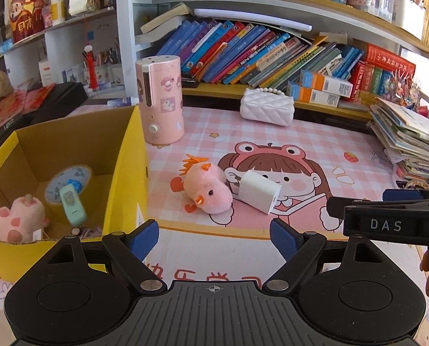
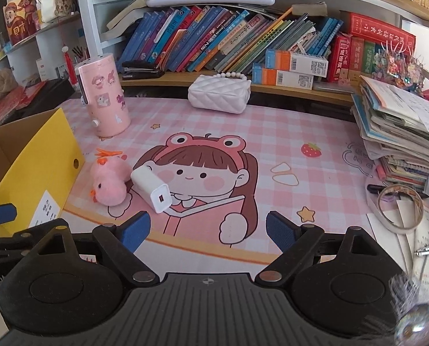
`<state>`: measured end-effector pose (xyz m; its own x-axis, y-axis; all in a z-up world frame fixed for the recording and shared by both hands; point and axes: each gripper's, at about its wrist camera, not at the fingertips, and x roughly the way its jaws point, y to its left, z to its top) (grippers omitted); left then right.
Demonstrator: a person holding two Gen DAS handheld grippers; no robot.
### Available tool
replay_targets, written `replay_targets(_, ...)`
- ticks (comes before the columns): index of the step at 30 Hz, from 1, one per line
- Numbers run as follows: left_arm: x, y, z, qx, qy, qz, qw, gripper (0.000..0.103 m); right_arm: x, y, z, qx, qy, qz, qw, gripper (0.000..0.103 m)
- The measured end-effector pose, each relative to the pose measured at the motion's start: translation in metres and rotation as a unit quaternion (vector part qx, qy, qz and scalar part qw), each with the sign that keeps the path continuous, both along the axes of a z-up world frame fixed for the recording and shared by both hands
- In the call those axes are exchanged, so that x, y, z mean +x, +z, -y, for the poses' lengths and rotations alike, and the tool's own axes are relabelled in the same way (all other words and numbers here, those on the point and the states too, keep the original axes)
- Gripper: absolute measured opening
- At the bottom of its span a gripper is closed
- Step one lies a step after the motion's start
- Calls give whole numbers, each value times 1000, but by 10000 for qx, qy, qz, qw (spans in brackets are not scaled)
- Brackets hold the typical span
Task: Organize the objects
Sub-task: 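Move both grippers toward the small pink pig and white charger, then close the left gripper on the pink pig while the right gripper closes on the white charger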
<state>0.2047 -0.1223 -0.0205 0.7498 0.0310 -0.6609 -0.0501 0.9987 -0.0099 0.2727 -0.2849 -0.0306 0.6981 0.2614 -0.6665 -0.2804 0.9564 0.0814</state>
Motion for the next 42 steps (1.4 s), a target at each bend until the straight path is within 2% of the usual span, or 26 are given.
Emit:
replay_targets(4,6,2,4,85,21,68,9999,85,7,1,1,56,62,31,10000,88)
replay_targets(6,9,3,5,128,19,77,9999,80,12,3,1,77,99,67,9999,87)
replay_targets(8,13,1,7,175,19,60,9998,79,17,3,1,115,144,87,9998,82)
replay_targets(11,20,-2,10,241,9,4,9997,72,23,3,-1,172,202,79,9996,77)
replay_targets(19,49,-12,15,385,125,-105,9991,68,34,-1,-5,219,255,34,9994,76)
replay_targets(21,58,-15,16,492,201,-165,9985,59,38,-1,-4,259,220,39,9994,76)
replay_targets(24,73,-21,17,561,312,-320,9974,54,46,0,-3,249,222,69,9994,76)
replay_targets(32,108,-41,7,202,645,-478,9966,56,65,0,1,207,236,101,9995,75)
replay_targets(34,119,-48,6,181,665,-601,9958,61,67,0,1,191,243,82,9995,75)
replay_targets(38,134,-60,4,217,744,-728,9943,61,67,0,2,200,308,93,9993,75)
replay_targets(40,138,-65,2,187,774,-772,9938,59,66,1,3,203,320,99,9992,75)
replay_targets(42,139,-67,-1,146,762,-770,9940,50,66,0,3,198,313,90,9993,75)
